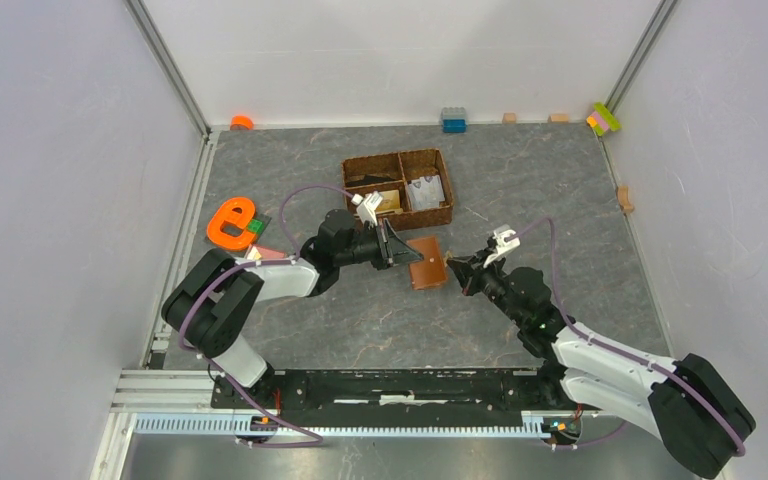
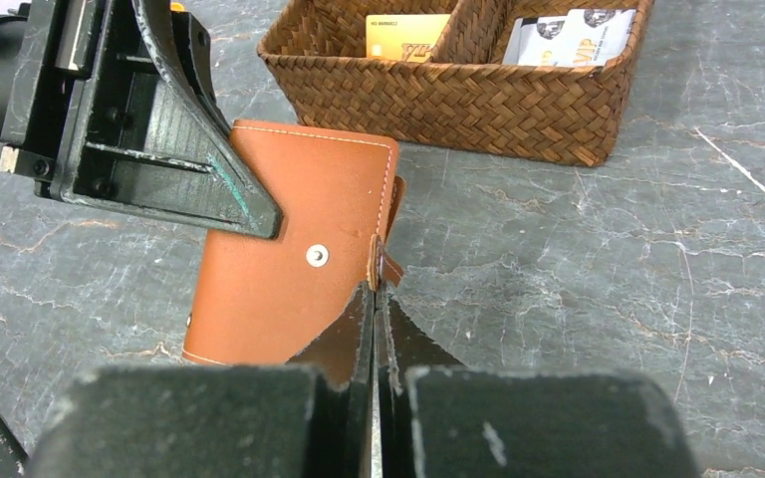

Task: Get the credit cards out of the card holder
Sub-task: Open the card holder at the center of the board.

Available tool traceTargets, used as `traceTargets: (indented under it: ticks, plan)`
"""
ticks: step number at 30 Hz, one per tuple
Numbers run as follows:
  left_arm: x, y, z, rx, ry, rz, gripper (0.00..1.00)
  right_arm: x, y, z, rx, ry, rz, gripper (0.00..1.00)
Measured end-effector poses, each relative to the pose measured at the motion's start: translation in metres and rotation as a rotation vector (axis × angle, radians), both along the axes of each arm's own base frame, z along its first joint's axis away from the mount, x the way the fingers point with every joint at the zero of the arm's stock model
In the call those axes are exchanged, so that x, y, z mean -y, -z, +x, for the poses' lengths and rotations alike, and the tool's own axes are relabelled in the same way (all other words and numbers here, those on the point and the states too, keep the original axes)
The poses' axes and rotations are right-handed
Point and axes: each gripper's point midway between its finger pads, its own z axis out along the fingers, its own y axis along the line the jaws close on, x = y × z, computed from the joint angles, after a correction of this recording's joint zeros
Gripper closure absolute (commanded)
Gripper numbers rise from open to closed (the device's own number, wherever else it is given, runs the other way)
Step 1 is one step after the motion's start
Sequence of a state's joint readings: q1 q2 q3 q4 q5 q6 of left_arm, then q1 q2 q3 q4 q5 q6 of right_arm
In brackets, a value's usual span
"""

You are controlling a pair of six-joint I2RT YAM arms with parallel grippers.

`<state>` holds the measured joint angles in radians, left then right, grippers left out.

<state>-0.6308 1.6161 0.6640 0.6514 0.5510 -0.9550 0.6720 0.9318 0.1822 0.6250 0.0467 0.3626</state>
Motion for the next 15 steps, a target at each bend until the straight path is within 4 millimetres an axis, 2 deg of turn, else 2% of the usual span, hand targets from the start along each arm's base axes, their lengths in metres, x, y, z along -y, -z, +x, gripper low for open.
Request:
traceTargets:
  ticks: [2, 3, 4, 5, 7, 8, 11, 15]
  plan:
    - [0.000, 0.001, 0.000, -0.003, 0.000, 0.003, 0.94, 0.001, 0.001, 0.000, -0.002, 0.002, 0.000, 1.00]
    - [0.000, 0.000, 0.000, -0.002, 0.001, 0.003, 0.97, 0.001, 0.001, 0.000, -0.003, 0.002, -0.001, 0.96]
    - [0.000, 0.000, -0.001, -0.001, 0.001, 0.001, 0.98, 0.001, 0.001, 0.000, -0.004, 0.003, 0.000, 0.89]
    - [0.000, -0.001, -0.001, 0.002, 0.002, -0.001, 0.98, 0.001, 0.002, 0.000, -0.006, 0.004, 0.001, 0.75]
    - [0.000, -0.003, -0.001, 0.011, 0.002, -0.009, 0.98, 0.000, 0.005, -0.001, -0.016, 0.003, -0.002, 0.57]
    - [-0.001, -0.004, -0.001, 0.017, 0.002, -0.013, 0.98, 0.000, 0.008, -0.001, -0.025, -0.001, -0.009, 0.52]
    - [-0.001, -0.007, -0.004, 0.032, 0.008, -0.026, 0.98, -0.003, 0.019, -0.001, -0.057, -0.013, -0.036, 0.48]
    - [-0.002, -0.006, -0.004, 0.036, 0.008, -0.049, 0.98, -0.006, 0.019, 0.003, -0.068, -0.015, -0.045, 0.46]
